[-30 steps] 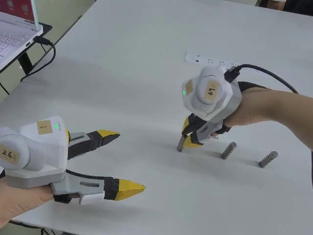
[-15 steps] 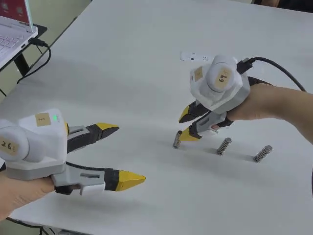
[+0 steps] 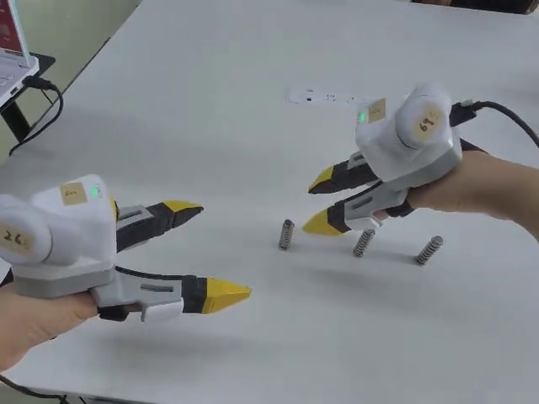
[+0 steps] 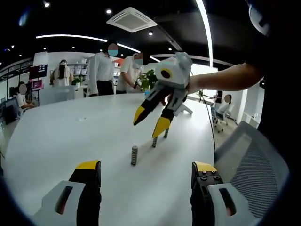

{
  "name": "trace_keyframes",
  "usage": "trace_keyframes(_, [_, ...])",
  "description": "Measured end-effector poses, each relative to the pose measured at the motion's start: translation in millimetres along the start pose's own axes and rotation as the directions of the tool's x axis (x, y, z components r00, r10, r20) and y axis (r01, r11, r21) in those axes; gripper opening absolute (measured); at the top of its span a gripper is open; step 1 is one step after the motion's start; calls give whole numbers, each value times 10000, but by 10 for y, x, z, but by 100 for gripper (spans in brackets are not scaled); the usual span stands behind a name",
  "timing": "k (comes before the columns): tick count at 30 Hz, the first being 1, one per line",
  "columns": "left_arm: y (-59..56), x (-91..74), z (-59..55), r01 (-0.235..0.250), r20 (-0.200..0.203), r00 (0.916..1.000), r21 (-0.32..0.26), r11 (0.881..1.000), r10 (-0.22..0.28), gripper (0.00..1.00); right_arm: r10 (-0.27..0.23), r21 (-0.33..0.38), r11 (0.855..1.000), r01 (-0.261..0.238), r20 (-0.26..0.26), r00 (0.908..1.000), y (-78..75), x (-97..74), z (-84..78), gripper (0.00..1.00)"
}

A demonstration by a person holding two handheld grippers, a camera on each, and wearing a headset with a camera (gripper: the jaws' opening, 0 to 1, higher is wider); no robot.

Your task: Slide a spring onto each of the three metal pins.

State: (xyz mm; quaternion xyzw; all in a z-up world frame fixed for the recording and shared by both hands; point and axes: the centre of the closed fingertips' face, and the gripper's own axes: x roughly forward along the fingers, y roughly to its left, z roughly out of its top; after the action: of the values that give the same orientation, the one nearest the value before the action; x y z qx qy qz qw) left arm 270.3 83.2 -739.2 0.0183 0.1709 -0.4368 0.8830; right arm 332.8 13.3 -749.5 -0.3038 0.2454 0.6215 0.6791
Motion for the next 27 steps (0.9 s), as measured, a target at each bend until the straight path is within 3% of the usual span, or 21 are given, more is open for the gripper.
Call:
trace_keyframes(6, [-56, 61, 66, -25, 33, 10000, 58, 10000, 25, 75, -547, 518, 9975, 488, 1188, 9914, 23, -211, 55, 39])
trace_keyframes(11, [-111, 114, 99, -75, 69, 9999, 93, 9999, 74, 75, -898, 1131, 9913, 677, 2040, 9748, 54, -369, -5, 47])
trace_keyframes(15, [-149, 153, 114, -104, 73, 9999, 124, 9999, 103, 76, -1188, 1483, 9852, 862, 2272, 9666, 64, -470, -98, 48])
trace_keyframes(22, [-143, 200, 170, -193, 104, 9998, 184, 9996, 191, 77, -1673, 2045, 9732, 1050, 3164, 9338, 123, -735, -150, 55])
trace_keyframes(27, [-146, 240, 219, -199, 83, 9998, 265, 9995, 196, 77, -1741, 2156, 9706, 1071, 3213, 9308, 201, -881, -312, 57])
